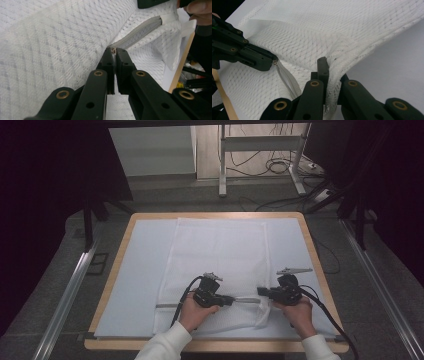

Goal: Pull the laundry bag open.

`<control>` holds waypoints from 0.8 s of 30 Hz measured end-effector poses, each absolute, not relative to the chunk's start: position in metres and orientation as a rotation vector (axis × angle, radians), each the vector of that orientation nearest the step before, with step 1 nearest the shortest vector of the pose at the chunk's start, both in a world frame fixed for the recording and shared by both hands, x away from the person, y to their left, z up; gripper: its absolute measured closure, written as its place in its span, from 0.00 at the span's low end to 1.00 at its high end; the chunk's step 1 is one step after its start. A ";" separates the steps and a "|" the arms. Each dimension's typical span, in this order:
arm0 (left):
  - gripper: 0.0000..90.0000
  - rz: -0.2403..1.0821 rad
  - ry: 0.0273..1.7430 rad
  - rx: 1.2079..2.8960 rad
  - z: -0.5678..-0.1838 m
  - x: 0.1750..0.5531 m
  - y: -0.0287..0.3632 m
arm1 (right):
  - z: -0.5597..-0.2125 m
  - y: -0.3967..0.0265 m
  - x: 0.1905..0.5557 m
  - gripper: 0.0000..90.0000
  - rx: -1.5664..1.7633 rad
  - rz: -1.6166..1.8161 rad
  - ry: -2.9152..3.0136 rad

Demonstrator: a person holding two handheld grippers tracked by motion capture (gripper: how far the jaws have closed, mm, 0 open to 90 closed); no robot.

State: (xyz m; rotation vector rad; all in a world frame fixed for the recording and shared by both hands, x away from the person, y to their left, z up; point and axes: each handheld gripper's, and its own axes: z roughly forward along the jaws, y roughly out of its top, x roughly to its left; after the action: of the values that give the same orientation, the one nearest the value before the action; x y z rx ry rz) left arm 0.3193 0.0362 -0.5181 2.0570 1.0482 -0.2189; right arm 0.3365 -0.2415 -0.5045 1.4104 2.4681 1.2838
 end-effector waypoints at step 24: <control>0.96 -0.229 1.053 2.070 -0.520 0.318 0.044 | -0.505 -0.242 0.337 0.98 1.413 1.288 2.465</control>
State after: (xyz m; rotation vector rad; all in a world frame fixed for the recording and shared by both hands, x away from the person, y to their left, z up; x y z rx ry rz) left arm 0.3182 0.0444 -0.5201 2.0700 1.0531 -0.2285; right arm 0.3370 -0.2419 -0.5050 1.4130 2.4651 1.2878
